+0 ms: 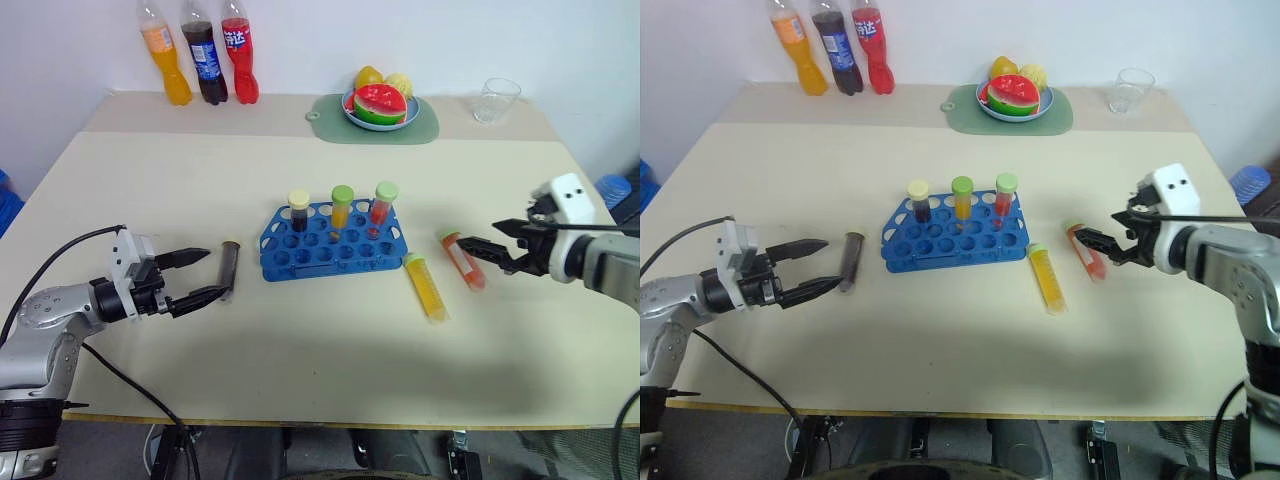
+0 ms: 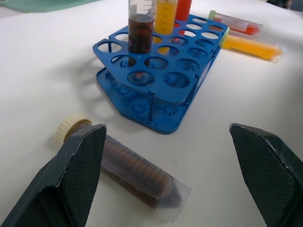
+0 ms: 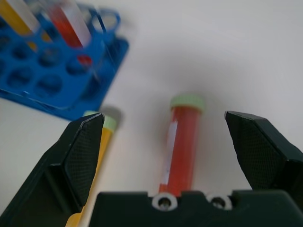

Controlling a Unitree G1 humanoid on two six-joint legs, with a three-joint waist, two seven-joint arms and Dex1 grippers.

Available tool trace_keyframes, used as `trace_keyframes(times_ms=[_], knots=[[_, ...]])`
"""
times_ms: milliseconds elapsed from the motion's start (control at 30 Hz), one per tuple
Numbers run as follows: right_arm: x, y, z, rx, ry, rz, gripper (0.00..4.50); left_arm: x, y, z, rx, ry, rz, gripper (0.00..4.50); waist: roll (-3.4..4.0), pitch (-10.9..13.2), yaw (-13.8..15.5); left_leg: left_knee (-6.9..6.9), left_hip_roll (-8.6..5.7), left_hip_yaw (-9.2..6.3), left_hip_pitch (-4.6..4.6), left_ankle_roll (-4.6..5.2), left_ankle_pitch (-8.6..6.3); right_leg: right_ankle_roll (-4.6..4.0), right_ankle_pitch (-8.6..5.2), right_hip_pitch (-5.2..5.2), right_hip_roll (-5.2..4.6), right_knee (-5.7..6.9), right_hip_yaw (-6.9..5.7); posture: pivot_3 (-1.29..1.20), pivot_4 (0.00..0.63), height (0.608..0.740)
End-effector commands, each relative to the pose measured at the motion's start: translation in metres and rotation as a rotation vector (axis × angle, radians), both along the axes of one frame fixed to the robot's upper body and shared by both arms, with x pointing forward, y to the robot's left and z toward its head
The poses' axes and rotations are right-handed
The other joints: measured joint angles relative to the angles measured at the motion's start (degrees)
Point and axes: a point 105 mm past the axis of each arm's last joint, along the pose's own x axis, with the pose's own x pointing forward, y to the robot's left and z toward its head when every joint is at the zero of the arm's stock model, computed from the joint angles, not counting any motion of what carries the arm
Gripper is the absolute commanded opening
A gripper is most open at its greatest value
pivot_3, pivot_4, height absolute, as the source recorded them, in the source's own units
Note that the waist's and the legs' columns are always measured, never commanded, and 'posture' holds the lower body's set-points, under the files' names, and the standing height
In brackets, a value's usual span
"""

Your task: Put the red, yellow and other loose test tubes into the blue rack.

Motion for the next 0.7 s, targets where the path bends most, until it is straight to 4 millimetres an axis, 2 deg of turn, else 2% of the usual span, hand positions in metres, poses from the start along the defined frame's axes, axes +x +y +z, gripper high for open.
trace_keyframes(times_ms=[33,300,633,700], knots=[[0.011,-0.007,0.000,-0.007,0.075,-0.051,4.50,-0.001,-0.003,0.004,0.003,-0.024,-0.015,4.27,0.00,0.0,0.0,0.00,0.00,0.00,-0.01,0.00,0.00,0.00,0.00,-0.01,0.00,0.00,0.00,0.00,0.150,0.740],[0.040,-0.014,-0.005,-0.016,0.171,-0.074,4.50,-0.007,-0.006,0.002,0.001,-0.019,-0.015,4.27,0.02,0.0,-0.2,-0.01,0.01,0.05,-0.02,0.04,-0.03,0.05,0.03,-0.05,0.01,0.00,0.00,0.00,0.150,0.740],[0.053,-0.007,-0.027,-0.048,0.295,-0.017,4.50,-0.017,-0.008,-0.001,-0.002,-0.015,0.002,4.27,0.04,0.0,-0.3,-0.01,0.01,0.07,-0.02,0.06,-0.03,0.19,0.11,-0.07,0.01,0.01,0.00,0.00,0.150,0.740],[0.053,-0.006,-0.034,-0.078,0.317,-0.003,3.96,-0.018,-0.008,-0.001,-0.003,-0.015,0.006,4.31,0.04,0.0,-0.3,-0.02,0.01,0.07,-0.02,0.06,-0.03,0.20,0.12,-0.08,0.01,0.01,-0.01,0.00,0.150,0.740]])
